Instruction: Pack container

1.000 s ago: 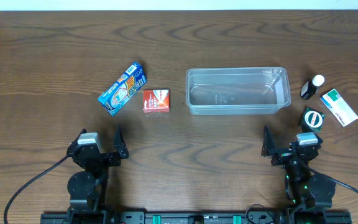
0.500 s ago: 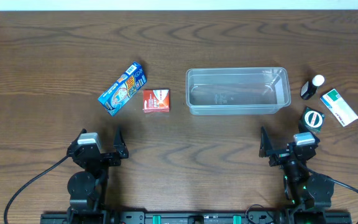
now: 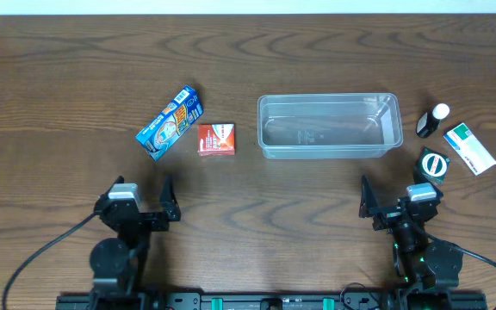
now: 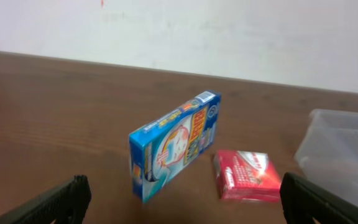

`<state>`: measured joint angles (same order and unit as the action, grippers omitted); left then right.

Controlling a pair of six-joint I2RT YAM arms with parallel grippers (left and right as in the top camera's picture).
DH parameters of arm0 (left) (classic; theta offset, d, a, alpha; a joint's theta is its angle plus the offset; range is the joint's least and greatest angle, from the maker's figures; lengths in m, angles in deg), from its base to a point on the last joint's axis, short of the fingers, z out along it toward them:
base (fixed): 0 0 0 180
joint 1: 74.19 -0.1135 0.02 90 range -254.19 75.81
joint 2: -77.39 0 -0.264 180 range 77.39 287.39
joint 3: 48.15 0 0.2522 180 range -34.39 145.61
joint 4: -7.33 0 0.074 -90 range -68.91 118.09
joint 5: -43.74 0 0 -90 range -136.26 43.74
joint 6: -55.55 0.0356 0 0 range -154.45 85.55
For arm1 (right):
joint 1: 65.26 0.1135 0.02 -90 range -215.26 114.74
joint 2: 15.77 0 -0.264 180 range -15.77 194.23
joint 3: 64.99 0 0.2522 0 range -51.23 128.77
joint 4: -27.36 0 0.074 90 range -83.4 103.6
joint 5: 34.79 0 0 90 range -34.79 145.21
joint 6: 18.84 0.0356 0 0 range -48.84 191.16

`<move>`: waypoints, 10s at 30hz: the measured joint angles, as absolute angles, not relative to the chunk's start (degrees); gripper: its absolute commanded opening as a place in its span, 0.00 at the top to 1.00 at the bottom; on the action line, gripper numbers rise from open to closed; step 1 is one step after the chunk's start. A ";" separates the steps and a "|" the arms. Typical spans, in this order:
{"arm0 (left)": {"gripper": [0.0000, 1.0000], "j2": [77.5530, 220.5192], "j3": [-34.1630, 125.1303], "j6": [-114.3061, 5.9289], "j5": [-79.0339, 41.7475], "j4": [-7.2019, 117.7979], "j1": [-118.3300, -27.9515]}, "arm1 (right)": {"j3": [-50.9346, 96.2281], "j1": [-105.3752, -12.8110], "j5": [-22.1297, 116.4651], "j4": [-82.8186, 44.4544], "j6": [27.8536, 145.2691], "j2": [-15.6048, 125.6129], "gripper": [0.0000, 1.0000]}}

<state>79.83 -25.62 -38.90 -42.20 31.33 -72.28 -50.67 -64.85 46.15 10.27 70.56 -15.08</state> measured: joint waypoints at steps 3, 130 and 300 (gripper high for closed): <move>0.02 86.21 -14.34 -37.85 -41.53 37.47 -72.28 | -50.67 -64.81 46.20 10.23 70.56 -15.08 0.01; 0.88 189.96 62.60 18.19 -24.68 68.20 -40.76 | -50.74 -64.68 46.26 10.34 70.56 -15.08 0.01; 0.02 177.16 44.30 -50.99 -45.33 71.26 -68.10 | -18.50 -67.91 59.42 -16.40 81.27 6.12 0.01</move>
<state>177.16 44.30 -50.99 -45.33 71.26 -68.10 -18.50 -67.91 59.42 -16.40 81.27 6.12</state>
